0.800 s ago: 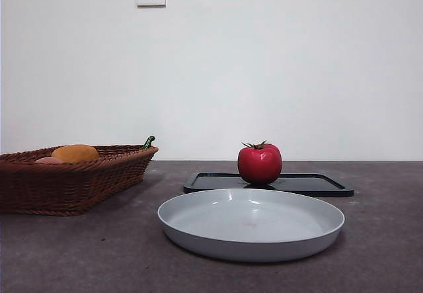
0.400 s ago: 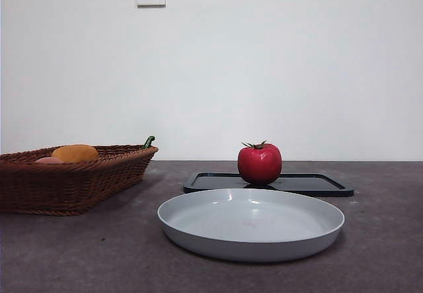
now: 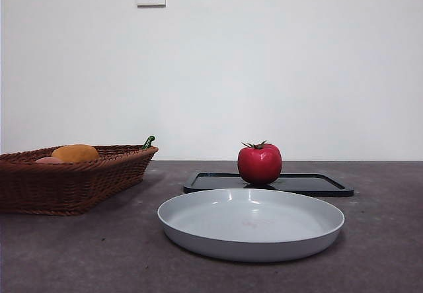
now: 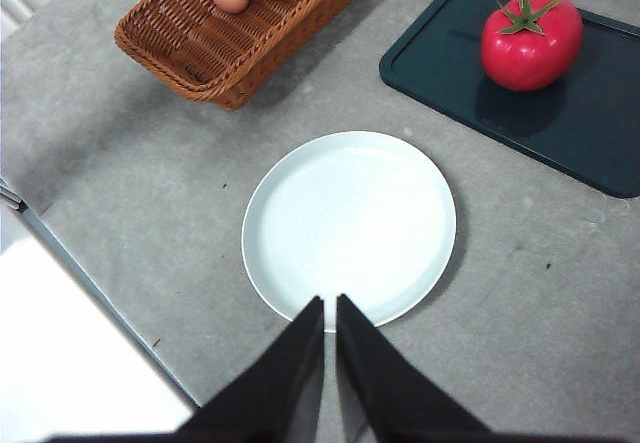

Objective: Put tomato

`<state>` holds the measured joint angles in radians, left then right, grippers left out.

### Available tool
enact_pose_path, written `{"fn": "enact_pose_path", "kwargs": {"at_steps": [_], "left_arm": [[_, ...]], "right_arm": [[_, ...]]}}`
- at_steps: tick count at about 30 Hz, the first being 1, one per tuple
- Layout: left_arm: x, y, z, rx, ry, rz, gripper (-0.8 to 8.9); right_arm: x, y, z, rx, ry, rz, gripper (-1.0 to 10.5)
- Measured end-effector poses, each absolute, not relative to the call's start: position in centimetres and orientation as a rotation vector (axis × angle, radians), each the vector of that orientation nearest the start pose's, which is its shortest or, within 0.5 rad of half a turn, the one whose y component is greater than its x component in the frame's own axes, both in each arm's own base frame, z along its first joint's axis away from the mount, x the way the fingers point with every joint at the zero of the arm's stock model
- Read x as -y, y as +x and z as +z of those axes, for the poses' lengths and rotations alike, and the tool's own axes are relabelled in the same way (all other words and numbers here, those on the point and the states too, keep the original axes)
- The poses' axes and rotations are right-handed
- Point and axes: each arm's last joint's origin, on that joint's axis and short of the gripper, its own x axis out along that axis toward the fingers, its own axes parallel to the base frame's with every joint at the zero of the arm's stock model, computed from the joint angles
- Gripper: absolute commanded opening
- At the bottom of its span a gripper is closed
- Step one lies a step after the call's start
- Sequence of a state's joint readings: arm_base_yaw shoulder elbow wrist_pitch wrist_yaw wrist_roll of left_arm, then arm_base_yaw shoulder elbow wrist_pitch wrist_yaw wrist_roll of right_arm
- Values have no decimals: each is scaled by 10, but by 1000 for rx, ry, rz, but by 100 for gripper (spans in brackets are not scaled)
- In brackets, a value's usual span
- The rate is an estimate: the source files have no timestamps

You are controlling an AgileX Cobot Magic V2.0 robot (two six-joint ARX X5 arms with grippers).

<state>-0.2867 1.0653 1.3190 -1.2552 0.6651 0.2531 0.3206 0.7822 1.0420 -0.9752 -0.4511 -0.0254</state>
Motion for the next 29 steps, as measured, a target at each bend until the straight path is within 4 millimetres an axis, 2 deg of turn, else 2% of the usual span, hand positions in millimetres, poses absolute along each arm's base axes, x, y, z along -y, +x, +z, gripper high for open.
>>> {"fn": "enact_pose_path", "kwargs": {"at_steps": [7,11,16,20,22,25,29], "left_arm": [[63,152,378,-896,20,-988,8],[62,154,383,-817,35,-978,8],[50,154,410,-473,110,-878,8],[36,143,438,-185,192,-693,8],[29,135,445,-100,217,-589,8],[18,123,442,-26,240,-403,8],[8,112,416,21,246,-222,8]], "right_arm": [[-51,115,349,-722,25,747,8],[-51,115,349,-722,25,747,8],[-51,115,349,-722,25,747,8],[-51,115,349,-722,25,747,8],[-51,115,349,-722,24,747,8],[-51,115,349,-722,25,747,8],[-51,115,349,-722,25,747,8]]}}
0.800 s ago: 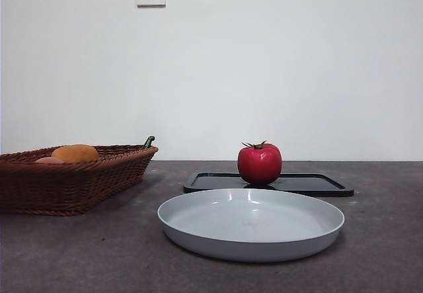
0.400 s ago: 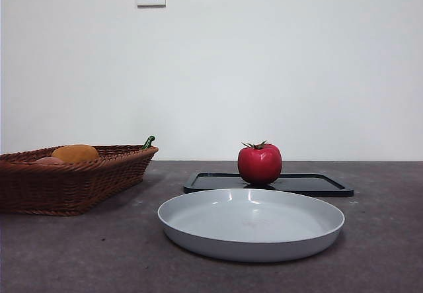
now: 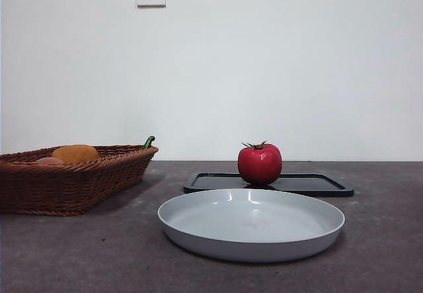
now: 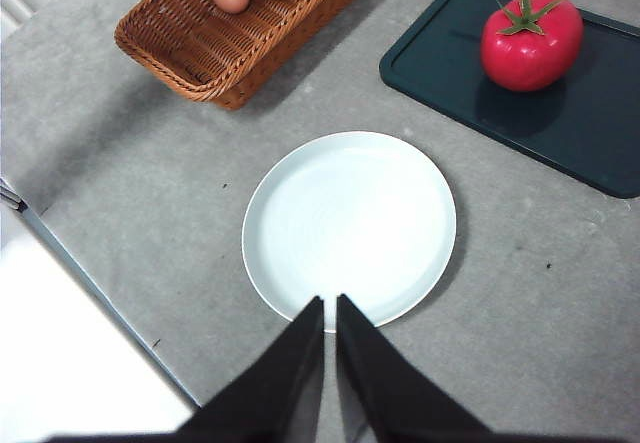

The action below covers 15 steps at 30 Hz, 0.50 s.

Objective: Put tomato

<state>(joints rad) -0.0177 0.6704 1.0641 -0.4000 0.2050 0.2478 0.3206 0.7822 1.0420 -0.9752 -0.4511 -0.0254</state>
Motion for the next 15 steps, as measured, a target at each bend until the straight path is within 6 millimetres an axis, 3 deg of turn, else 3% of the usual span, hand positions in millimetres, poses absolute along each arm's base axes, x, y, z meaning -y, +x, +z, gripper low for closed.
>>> {"fn": "enact_pose_path", "kwargs": {"at_steps": [15], "left_arm": [[-1,87,278,67,152,-88,8]], "right_arm": [[-51,115,349,-722,25,747,8]]}}
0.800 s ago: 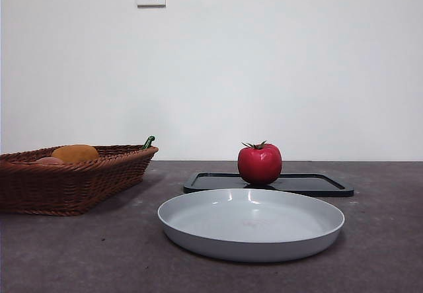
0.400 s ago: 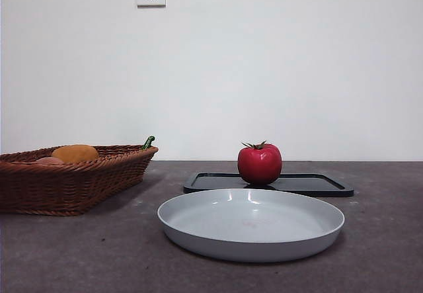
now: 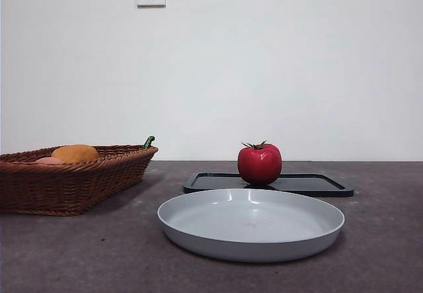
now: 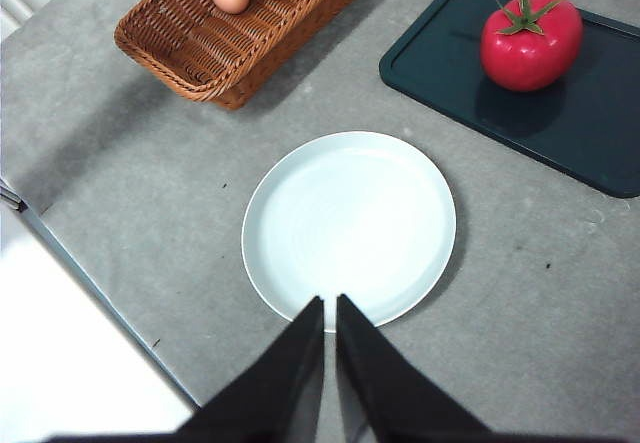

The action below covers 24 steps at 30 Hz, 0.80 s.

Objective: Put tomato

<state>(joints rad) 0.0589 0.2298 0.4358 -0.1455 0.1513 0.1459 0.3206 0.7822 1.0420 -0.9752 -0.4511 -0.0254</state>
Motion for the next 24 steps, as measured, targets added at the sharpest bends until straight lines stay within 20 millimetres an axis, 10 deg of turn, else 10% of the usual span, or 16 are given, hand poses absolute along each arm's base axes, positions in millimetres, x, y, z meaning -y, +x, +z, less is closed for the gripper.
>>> {"fn": "enact_pose_path", "kwargs": {"at_steps": [11,24], "left_arm": [[-2,91,199,-45,82,-66,8],[-3,95,159,-125,58,-46,8]], "right_arm": [[-51,115,349,-722,25,747,8],[-51,115,349,-722,25,747,8]]}}
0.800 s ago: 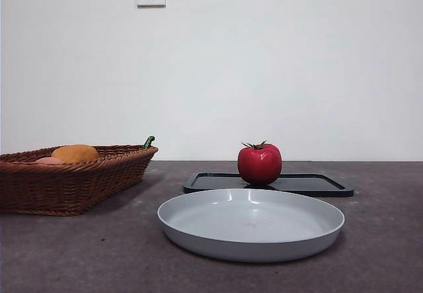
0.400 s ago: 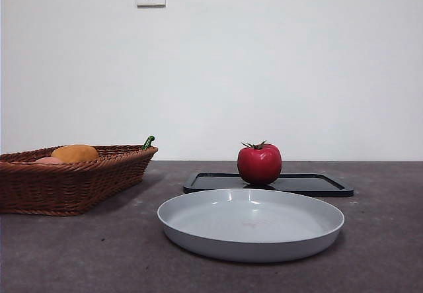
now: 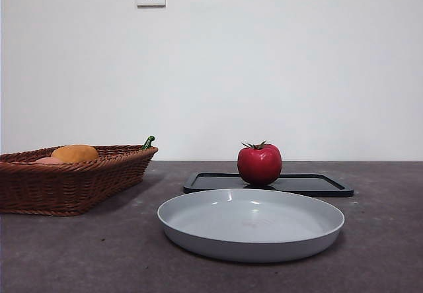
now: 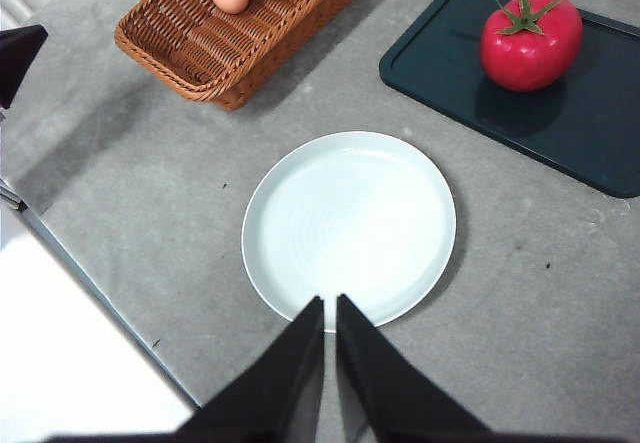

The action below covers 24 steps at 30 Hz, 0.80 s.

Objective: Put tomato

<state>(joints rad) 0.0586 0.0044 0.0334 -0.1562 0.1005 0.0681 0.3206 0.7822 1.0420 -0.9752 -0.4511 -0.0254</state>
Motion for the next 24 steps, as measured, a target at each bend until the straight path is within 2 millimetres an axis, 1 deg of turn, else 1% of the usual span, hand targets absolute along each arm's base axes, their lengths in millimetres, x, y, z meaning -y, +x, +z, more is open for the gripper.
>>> {"fn": "enact_pose_path", "kwargs": {"at_steps": [24], "left_arm": [[-3,95,157,-147,49,-45,8]], "right_arm": [[-51,115,349,-722,25,747,8]]}}
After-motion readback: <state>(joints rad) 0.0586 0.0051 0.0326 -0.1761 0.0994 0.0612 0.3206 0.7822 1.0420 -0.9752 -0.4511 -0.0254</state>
